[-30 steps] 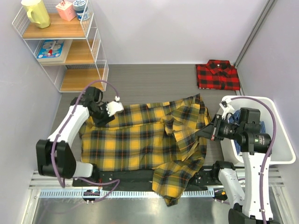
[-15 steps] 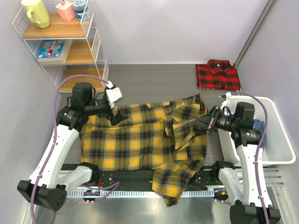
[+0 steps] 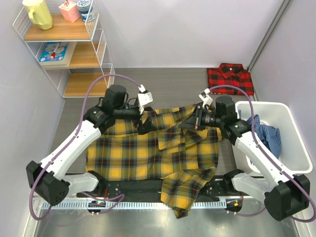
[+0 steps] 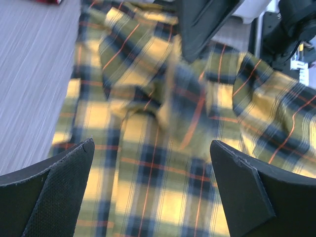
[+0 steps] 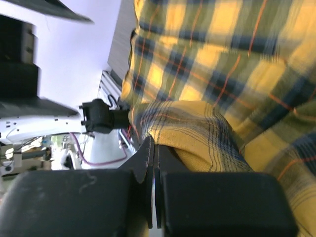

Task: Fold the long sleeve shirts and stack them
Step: Fold the shirt

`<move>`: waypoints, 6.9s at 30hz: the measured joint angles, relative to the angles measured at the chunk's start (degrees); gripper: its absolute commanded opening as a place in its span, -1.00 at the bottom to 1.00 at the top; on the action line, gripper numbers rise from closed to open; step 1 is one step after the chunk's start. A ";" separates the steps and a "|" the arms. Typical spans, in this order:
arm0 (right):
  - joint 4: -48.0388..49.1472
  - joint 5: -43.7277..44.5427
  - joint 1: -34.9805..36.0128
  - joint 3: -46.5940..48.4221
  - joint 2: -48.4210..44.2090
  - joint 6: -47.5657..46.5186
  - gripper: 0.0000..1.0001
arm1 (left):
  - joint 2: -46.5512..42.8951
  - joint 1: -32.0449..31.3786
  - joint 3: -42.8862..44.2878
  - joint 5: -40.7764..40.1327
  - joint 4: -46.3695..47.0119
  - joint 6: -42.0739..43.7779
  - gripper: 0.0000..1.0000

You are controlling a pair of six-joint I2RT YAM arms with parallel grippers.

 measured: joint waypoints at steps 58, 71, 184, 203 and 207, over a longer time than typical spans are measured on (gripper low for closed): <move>-20.06 26.58 -14.84 31.10 49.72 -41.27 -0.38 | 13.73 -14.53 5.75 9.20 -41.77 47.28 -0.82; -27.02 23.21 -13.66 36.63 48.94 -47.17 0.03 | 27.45 -2.99 8.26 17.27 -24.55 20.31 -0.30; -27.91 -2.21 1.99 22.95 49.55 -52.28 -0.02 | 4.72 -11.43 22.69 15.93 -18.18 -3.50 -1.00; -42.12 1.42 -4.85 36.85 47.84 -59.76 0.53 | 6.08 24.06 -4.13 -1.38 -7.45 -18.12 -0.99; -43.76 2.78 -5.33 37.09 47.84 -60.72 0.53 | 9.35 29.53 -8.07 -1.77 -6.08 -17.92 -0.99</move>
